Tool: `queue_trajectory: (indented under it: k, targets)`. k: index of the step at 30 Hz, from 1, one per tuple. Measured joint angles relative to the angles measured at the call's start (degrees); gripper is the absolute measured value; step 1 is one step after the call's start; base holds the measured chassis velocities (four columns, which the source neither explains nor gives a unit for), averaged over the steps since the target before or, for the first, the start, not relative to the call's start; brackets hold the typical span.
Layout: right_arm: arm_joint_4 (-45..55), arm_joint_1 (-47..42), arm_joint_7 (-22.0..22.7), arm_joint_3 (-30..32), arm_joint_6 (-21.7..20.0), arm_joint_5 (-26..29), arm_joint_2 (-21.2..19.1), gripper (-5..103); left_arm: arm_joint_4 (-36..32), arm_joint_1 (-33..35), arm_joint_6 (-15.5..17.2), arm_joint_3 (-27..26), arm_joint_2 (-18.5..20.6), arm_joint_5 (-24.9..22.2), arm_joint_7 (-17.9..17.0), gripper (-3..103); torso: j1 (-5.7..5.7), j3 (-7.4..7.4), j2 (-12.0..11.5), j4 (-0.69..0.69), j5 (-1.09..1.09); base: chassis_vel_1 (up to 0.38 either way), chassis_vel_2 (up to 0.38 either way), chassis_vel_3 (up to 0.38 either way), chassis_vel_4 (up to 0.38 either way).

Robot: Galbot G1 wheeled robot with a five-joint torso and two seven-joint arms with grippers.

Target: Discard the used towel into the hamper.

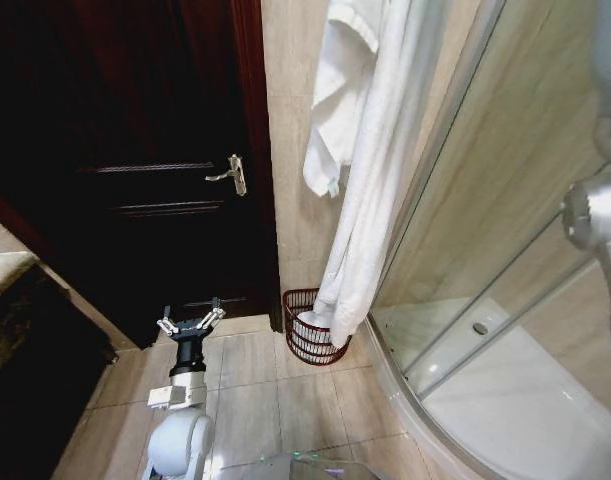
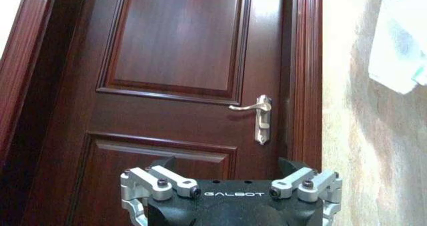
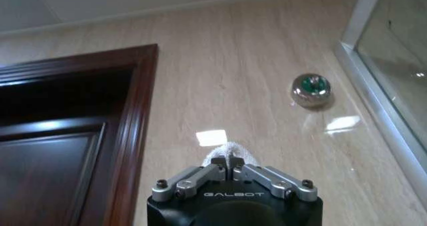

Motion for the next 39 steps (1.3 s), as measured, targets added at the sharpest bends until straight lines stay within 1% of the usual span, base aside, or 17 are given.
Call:
queue_trajectory:
  k: [4, 8, 13, 16, 21, 22, 24, 28, 39]
  targets:
    - [-1.13, 0.59, -0.02, 0.00, -0.23, -0.37, 0.92, 1, 0.06, -0.18, 0.17, -0.01, 0.16, 0.05, 0.09, 100, 0.06, 0.06, 0.14, 0.01, 0.01, 0.000, 0.000, 0.000, 0.000]
    - [-2.40, 0.90, -0.17, 0.21, -0.23, -1.26, 1.82, 1, 0.28, -0.69, 0.28, 0.01, 0.53, -0.02, 0.13, 100, 0.44, 0.44, 0.87, 0.01, -0.01, 0.000, 0.000, 0.000, 0.000]
    - [-3.33, 0.71, -0.71, 0.37, -0.05, -2.85, 2.83, 1, 0.67, -1.33, 0.65, 0.04, 1.21, -0.54, 0.22, 100, 1.20, 1.40, 2.60, 0.00, 0.01, 0.000, 0.000, 0.000, 0.000]
    - [-3.64, 0.71, -0.79, 0.42, 0.03, -3.21, 3.26, 1, 0.79, -1.37, 0.67, 0.04, 1.24, -0.64, 0.24, 100, 1.40, 1.68, 3.08, 0.00, 0.01, 0.000, 0.000, 0.000, 0.000]
    - [-7.37, 1.01, -1.95, 1.04, 0.84, -5.79, 6.06, 1, 1.18, -1.38, 0.59, -0.21, 1.38, -1.20, 0.32, 100, 2.24, 2.69, 4.92, 0.01, -0.01, 0.000, 0.000, 0.000, 0.000]
    - [-7.37, 1.01, -1.95, 1.04, 0.84, -5.79, 6.06, 1, 1.18, -1.38, 0.59, -0.21, 1.38, -1.20, 0.32, 100, 2.24, 2.69, 4.92, 0.01, -0.01, 0.000, 0.000, 0.000, 0.000]
    - [-7.41, 0.48, -2.24, 1.19, 1.02, -6.09, 6.43, 1, 1.52, -1.46, -0.09, -0.32, 1.57, -1.61, 0.32, 100, 2.59, 3.08, 5.67, 0.01, -0.02, 0.000, 0.000, 0.000, 0.000]
    - [-7.52, -0.02, -2.52, 1.30, 1.05, -6.72, 6.35, 1, 1.62, -1.53, -0.71, -0.45, 1.82, -1.86, 0.87, 100, 2.80, 3.34, 6.13, 0.00, 0.00, 0.000, 0.000, 0.000, 0.000]
    - [-8.96, 0.12, -3.20, 1.41, 1.20, -7.23, 6.34, 1, 1.59, -2.02, -0.52, 0.01, 1.93, -1.94, 1.12, 100, 2.83, 3.36, 6.18, 0.00, 0.00, 0.000, 0.000, 0.000, 0.000]
